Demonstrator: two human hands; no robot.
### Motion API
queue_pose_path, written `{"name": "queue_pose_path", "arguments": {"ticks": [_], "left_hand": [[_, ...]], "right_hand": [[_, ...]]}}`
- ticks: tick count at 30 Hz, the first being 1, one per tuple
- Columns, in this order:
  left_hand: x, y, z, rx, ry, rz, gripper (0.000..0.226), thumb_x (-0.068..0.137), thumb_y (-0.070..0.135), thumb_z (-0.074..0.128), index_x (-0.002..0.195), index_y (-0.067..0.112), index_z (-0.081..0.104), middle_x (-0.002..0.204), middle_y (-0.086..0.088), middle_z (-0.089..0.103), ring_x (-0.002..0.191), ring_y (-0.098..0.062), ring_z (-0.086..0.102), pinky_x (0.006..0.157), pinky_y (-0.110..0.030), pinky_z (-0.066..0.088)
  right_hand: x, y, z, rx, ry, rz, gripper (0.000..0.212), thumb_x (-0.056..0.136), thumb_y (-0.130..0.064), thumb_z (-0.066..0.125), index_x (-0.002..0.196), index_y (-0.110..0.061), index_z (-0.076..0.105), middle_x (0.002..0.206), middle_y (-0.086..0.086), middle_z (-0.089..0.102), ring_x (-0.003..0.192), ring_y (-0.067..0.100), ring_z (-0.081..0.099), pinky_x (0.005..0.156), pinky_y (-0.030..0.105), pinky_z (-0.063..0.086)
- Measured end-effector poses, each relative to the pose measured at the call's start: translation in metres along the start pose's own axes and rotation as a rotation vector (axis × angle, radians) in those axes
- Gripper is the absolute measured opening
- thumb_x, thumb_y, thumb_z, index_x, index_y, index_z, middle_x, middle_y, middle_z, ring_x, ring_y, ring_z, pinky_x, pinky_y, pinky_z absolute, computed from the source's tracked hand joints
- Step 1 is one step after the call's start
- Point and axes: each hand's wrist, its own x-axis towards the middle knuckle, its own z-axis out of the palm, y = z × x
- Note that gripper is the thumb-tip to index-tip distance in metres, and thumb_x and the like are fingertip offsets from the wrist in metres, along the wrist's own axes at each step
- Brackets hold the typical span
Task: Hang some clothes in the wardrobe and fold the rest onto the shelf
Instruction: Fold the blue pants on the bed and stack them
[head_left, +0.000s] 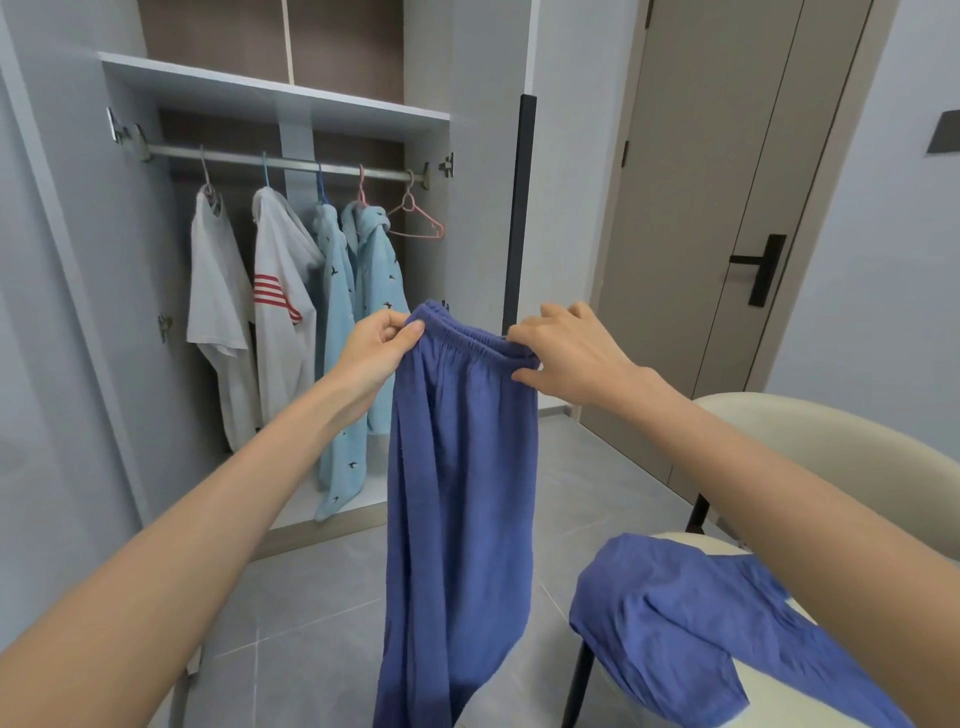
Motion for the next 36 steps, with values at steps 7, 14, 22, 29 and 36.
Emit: {"name": "queue_pose_path", "arguments": {"ticks": [7, 14, 22, 29, 36], "left_hand": [[-0.003, -0.003, -0.004, 0.159, 0.018, 0.07, 0.013, 0.096, 0.019, 0.054, 0.084, 0.017, 0.056, 0.083, 0.002, 0.063, 0.076, -0.006, 0.058, 0.069, -0.016, 0.046], [0.005, 0.0, -0.021, 0.118, 0.108, 0.092, 0.026, 0.093, 0.013, 0.059, 0.117, 0.015, 0.049, 0.086, -0.001, 0.065, 0.084, -0.011, 0.06, 0.079, -0.022, 0.048], [-0.001, 0.001, -0.01, 0.207, 0.026, 0.052, 0.018, 0.096, 0.011, 0.054, 0.108, 0.005, 0.066, 0.093, -0.002, 0.066, 0.083, -0.009, 0.059, 0.078, -0.019, 0.05], [-0.01, 0.012, 0.008, 0.134, -0.071, 0.005, 0.007, 0.093, 0.02, 0.06, 0.088, 0.019, 0.065, 0.086, 0.004, 0.066, 0.08, -0.008, 0.061, 0.073, -0.02, 0.048], [-0.027, 0.052, 0.068, 0.006, -0.202, 0.033, 0.009, 0.092, 0.02, 0.061, 0.084, 0.021, 0.062, 0.081, 0.007, 0.064, 0.071, -0.002, 0.06, 0.065, -0.021, 0.05]], "right_hand": [[0.021, -0.008, 0.006, -0.172, -0.03, 0.109, 0.013, 0.088, -0.015, 0.049, 0.075, -0.014, 0.05, 0.079, 0.0, 0.05, 0.081, 0.023, 0.039, 0.07, 0.032, 0.021], [0.036, 0.001, 0.003, -0.154, 0.232, 0.063, 0.02, 0.089, -0.01, 0.049, 0.101, -0.014, 0.065, 0.092, 0.002, 0.065, 0.09, 0.027, 0.046, 0.07, 0.032, 0.023], [0.041, -0.002, 0.011, -0.117, 0.041, 0.249, 0.031, 0.085, -0.006, 0.052, 0.11, -0.018, 0.065, 0.092, 0.007, 0.068, 0.09, 0.029, 0.057, 0.067, 0.03, 0.028], [0.019, 0.018, 0.003, 0.205, 0.074, 0.408, 0.023, 0.089, -0.012, 0.057, 0.107, -0.021, 0.069, 0.096, 0.004, 0.071, 0.086, 0.03, 0.063, 0.065, 0.031, 0.045], [-0.033, 0.062, -0.021, 0.441, 0.235, 0.515, 0.018, 0.082, -0.002, 0.055, 0.082, -0.013, 0.07, 0.075, 0.008, 0.069, 0.054, 0.008, 0.066, 0.075, 0.035, 0.056]]}}
